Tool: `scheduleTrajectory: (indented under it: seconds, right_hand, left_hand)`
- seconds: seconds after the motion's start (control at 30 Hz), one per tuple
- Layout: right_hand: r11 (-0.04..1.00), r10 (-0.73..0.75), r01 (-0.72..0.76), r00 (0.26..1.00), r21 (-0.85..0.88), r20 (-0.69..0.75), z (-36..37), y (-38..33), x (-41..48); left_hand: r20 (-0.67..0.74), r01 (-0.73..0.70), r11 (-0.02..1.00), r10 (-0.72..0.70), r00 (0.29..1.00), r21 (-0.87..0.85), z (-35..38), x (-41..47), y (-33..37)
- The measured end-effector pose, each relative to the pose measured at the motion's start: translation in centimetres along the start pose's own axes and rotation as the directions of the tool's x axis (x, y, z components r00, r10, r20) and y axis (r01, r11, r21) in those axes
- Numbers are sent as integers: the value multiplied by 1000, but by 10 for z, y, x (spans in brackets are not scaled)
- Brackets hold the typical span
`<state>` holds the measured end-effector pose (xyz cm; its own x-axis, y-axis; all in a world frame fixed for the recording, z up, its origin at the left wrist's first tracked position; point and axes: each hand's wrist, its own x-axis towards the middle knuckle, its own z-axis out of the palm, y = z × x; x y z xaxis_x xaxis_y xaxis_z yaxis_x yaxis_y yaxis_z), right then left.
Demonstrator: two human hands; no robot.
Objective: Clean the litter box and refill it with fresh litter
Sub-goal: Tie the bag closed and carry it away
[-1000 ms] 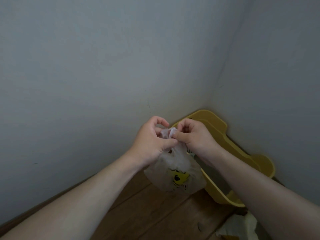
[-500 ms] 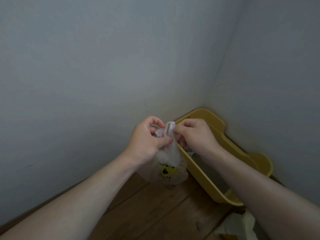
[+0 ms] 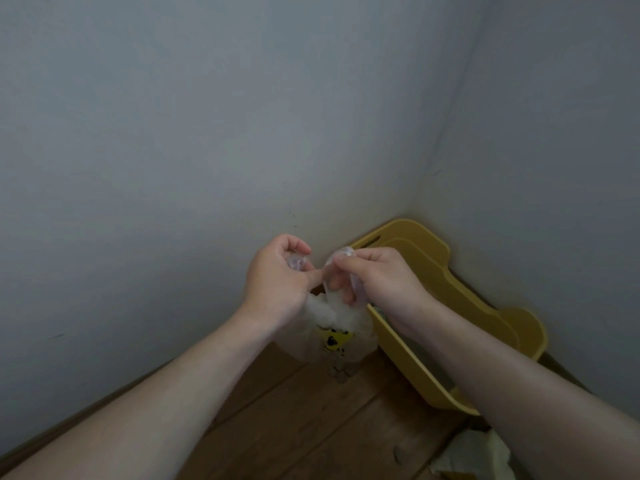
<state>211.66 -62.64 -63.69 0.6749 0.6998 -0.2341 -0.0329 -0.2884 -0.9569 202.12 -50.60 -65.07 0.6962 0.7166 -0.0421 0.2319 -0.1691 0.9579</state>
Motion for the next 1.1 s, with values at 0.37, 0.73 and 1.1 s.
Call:
scheduleTrajectory:
  seconds: [0.37,0.73,1.1]
  right_hand:
    - [999,42,-42,999,-9,13,7,6,6]
    - [986,83,-81,997,-144,10,9,-5,3]
    - [771,-258,198,966,-605,-12,7,-5,1]
  left_hand:
    - [201,41,970,8,980,-238,7,-9,0]
    - [231,12,956,58,971,-293,16,-16,1]
    - [171,-51,981,83,982,-187,19,-13,-16]
